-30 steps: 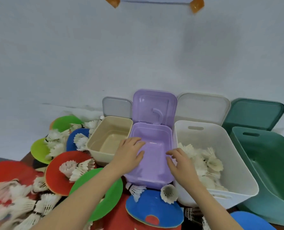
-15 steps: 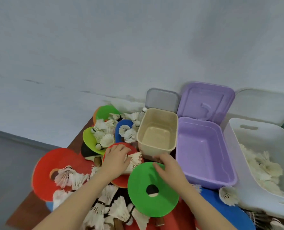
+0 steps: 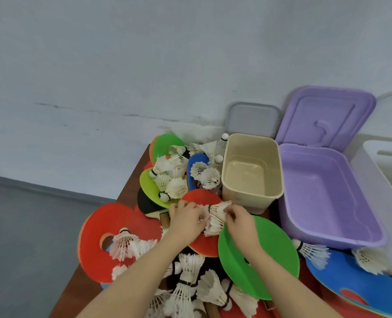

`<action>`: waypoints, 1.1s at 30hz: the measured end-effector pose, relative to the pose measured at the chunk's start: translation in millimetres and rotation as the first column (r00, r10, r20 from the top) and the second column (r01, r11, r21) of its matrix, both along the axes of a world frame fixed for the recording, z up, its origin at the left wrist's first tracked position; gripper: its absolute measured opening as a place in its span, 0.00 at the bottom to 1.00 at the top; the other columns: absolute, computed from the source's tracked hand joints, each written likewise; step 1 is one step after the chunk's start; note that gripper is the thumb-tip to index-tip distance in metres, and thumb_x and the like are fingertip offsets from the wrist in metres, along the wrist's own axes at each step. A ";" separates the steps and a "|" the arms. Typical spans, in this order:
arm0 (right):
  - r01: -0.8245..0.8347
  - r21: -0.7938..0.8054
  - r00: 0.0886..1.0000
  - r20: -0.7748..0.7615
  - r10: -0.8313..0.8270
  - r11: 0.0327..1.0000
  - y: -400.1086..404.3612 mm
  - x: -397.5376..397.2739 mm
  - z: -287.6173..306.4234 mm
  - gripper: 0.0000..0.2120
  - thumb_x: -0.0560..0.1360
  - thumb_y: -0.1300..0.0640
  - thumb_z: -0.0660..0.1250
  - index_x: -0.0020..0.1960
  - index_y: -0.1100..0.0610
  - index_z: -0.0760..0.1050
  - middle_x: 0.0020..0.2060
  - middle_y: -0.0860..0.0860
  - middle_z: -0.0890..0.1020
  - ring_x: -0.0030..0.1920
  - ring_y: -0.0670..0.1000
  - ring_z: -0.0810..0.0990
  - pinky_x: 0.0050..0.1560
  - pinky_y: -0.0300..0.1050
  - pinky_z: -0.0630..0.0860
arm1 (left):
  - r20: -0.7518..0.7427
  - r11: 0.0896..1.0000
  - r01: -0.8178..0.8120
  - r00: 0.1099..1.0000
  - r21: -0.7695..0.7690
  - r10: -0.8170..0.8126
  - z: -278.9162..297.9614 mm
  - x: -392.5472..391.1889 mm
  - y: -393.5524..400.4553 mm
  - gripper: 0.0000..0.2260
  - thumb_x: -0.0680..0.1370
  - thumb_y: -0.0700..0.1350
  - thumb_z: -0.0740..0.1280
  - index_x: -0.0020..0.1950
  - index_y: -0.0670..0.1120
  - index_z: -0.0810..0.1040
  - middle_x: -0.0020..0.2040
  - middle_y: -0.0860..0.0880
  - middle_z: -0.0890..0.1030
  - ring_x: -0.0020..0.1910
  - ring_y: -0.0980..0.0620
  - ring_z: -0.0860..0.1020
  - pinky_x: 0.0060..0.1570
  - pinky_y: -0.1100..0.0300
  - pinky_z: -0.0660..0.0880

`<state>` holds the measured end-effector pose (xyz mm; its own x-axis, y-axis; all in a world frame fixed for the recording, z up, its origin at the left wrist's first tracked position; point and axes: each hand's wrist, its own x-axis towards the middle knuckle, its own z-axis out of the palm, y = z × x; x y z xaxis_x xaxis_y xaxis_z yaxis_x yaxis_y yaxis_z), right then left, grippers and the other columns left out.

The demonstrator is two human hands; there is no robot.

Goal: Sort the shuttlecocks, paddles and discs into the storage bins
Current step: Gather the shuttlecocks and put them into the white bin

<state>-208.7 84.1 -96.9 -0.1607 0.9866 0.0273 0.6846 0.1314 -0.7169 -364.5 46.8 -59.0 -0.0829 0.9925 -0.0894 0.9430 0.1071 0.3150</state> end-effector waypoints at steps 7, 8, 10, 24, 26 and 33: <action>0.007 -0.044 0.999 0.040 -0.005 0.999 3.6 2.3 -0.6 0.06 0.72 0.63 0.67 0.47 0.55 0.75 0.45 0.48 0.78 0.46 0.50 0.77 0.49 0.48 0.73 | 0.069 0.992 -0.110 0.992 0.060 0.106 -10.6 -2.1 0.2 0.08 0.78 0.51 0.62 0.50 0.55 0.80 0.55 0.59 0.76 0.62 0.53 0.64 0.56 0.57 0.50; 0.018 -0.034 1.000 0.020 -0.017 0.999 3.6 2.6 -0.6 0.05 0.72 0.64 0.66 0.45 0.55 0.74 0.43 0.48 0.79 0.45 0.50 0.78 0.48 0.48 0.74 | 0.091 0.988 -0.134 0.988 0.082 0.127 -10.5 -2.0 -0.3 0.08 0.78 0.51 0.62 0.50 0.55 0.80 0.54 0.59 0.76 0.61 0.53 0.65 0.56 0.57 0.51; 0.030 0.013 0.999 -0.018 -0.029 0.999 2.9 2.2 1.5 0.05 0.72 0.65 0.66 0.41 0.56 0.73 0.38 0.47 0.78 0.41 0.49 0.77 0.44 0.50 0.75 | 0.147 0.973 -0.184 0.975 0.138 0.164 -7.8 -1.5 -2.1 0.07 0.78 0.50 0.62 0.49 0.54 0.81 0.52 0.58 0.77 0.59 0.53 0.67 0.55 0.58 0.52; 0.071 0.226 0.942 -0.336 0.009 0.972 -10.6 72.1 77.5 0.10 0.73 0.67 0.67 0.48 0.53 0.73 0.39 0.42 0.78 0.40 0.37 0.75 0.40 0.25 0.69 | 0.478 0.790 -0.291 0.878 0.540 -0.004 73.8 46.9 9.4 0.02 0.73 0.44 0.69 0.41 0.48 0.81 0.44 0.55 0.79 0.51 0.49 0.74 0.54 0.45 0.69; 0.082 0.287 0.955 -0.295 0.007 0.954 -6.8 100.9 86.9 0.11 0.73 0.67 0.67 0.48 0.53 0.73 0.39 0.41 0.78 0.41 0.36 0.75 0.42 0.27 0.68 | 0.480 0.784 -0.252 0.875 0.567 -0.066 84.7 73.0 15.4 0.02 0.73 0.44 0.70 0.41 0.47 0.82 0.44 0.54 0.80 0.50 0.50 0.74 0.54 0.45 0.69; 0.160 0.425 0.980 -0.177 -0.091 0.891 5.0 233.2 120.1 0.08 0.74 0.67 0.67 0.52 0.60 0.77 0.43 0.49 0.79 0.44 0.49 0.76 0.47 0.45 0.72 | 0.470 0.762 -0.128 0.846 0.635 -0.250 112.3 195.2 50.7 0.12 0.71 0.52 0.62 0.40 0.46 0.82 0.42 0.51 0.80 0.45 0.47 0.76 0.47 0.43 0.73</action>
<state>24.5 89.1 23.2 0.0034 0.8817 0.4717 0.6068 0.3732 -0.7019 -169.2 97.5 53.3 -0.1509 0.8301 0.5368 0.6214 -0.3426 0.7046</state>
